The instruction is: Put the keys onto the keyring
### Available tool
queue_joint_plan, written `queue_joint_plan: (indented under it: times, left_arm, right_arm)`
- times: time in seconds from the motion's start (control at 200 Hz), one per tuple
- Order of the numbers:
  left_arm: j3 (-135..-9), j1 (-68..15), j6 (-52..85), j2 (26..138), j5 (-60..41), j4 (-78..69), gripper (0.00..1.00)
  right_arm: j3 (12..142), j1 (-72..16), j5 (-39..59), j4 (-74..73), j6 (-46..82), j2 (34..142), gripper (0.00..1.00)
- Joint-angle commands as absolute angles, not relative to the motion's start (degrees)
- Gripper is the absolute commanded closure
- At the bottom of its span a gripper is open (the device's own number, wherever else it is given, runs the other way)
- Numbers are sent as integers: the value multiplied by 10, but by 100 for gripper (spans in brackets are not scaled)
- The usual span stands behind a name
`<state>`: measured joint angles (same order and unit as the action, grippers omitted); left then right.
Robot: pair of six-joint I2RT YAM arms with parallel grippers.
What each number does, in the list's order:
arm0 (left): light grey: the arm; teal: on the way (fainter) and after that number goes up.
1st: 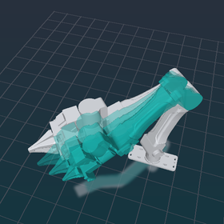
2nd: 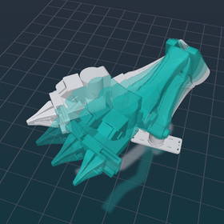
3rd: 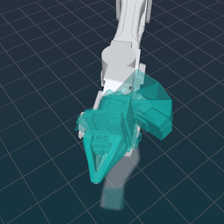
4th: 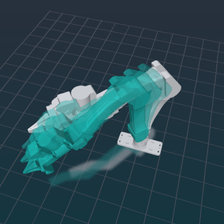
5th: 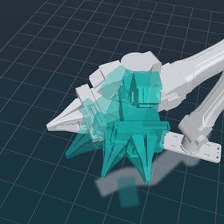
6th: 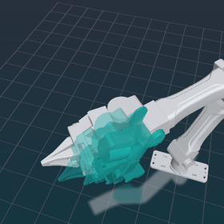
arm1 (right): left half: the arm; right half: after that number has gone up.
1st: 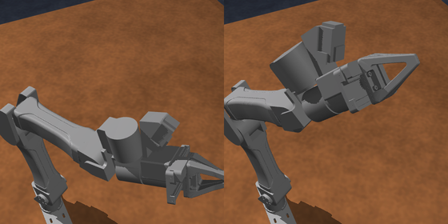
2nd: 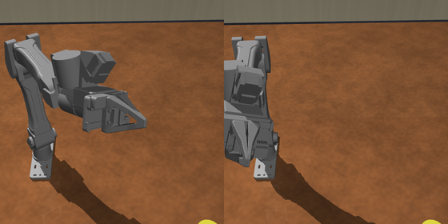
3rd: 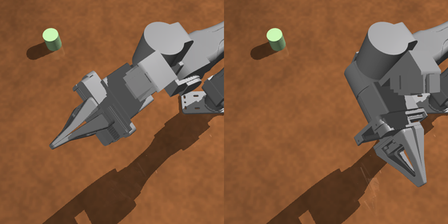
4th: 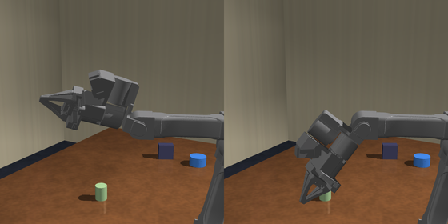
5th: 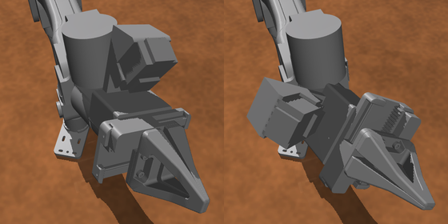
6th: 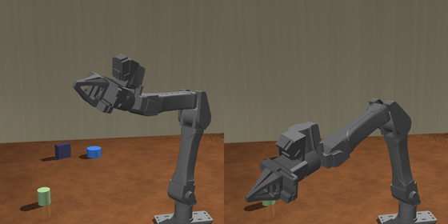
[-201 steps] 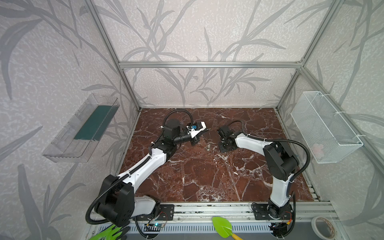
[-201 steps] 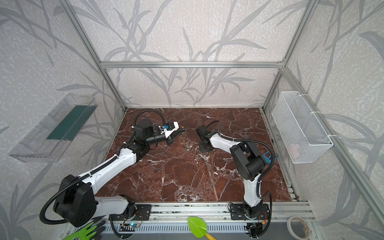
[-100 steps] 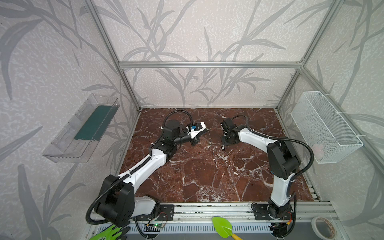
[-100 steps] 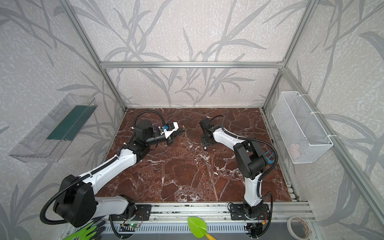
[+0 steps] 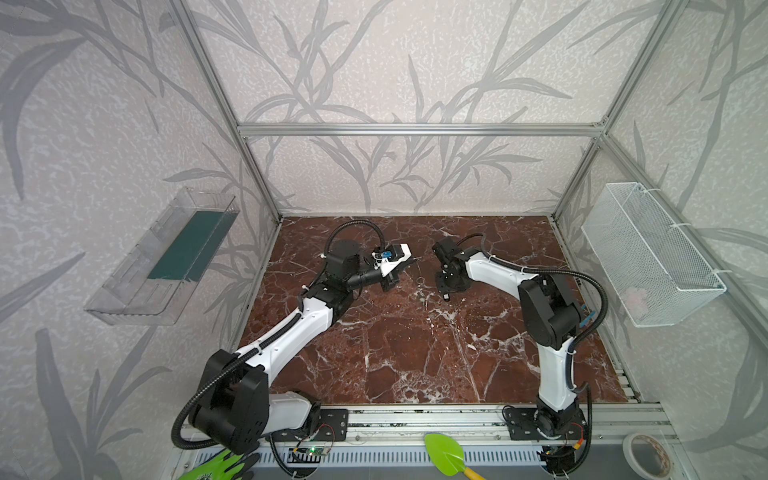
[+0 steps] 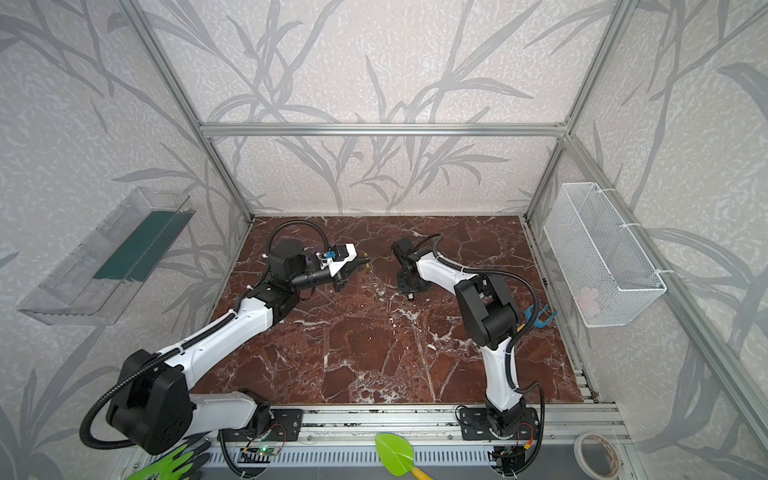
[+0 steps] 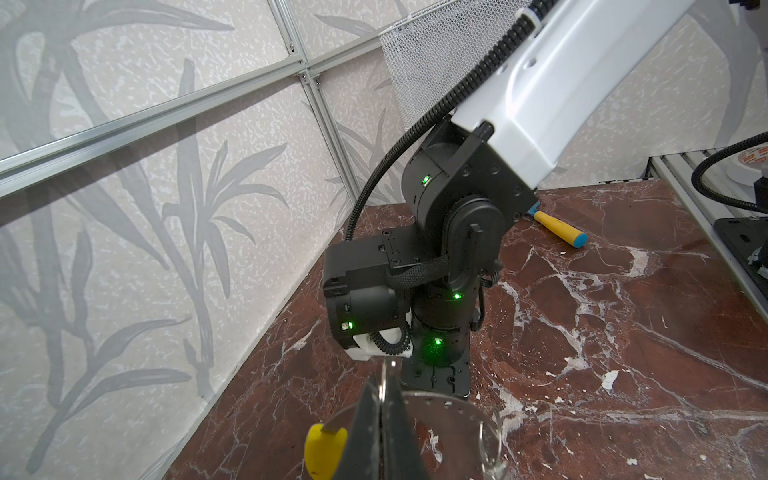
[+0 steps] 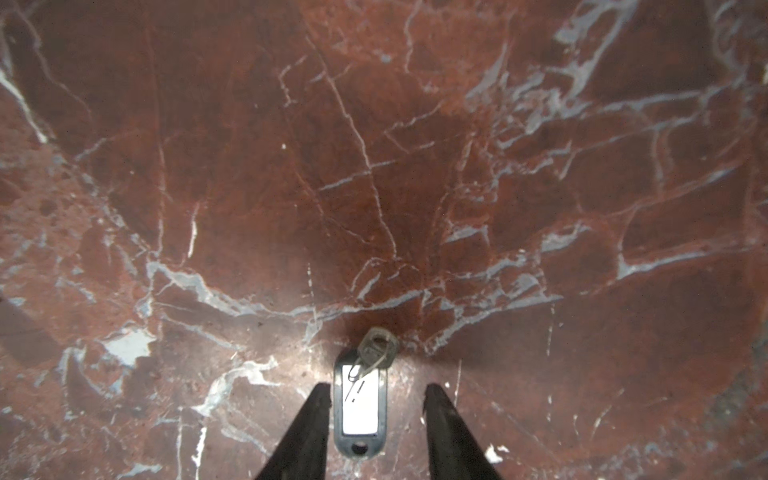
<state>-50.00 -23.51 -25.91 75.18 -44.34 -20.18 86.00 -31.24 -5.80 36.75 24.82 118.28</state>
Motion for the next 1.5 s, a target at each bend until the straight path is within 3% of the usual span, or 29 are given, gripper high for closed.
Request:
queue_joint_plan:
  times: [0.0,0.875,1.304,1.494]
  left_arm:
    - [-494,-232,-258,736,-442,-219,100]
    - [-497,-218,-253,743,-452,-222,100]
    - [-497,-211,-251,748,-456,-225,100]
    - [-497,-208,-249,749,-460,-228,100]
  right_arm:
    - [882,-314,-70,395,277,1203,63]
    - [919,-325,-91,398,298,1217,65]
    - [933,-326,-86,423,310,1235,74]
    - [932,-326,-85,426,307,1235,83]
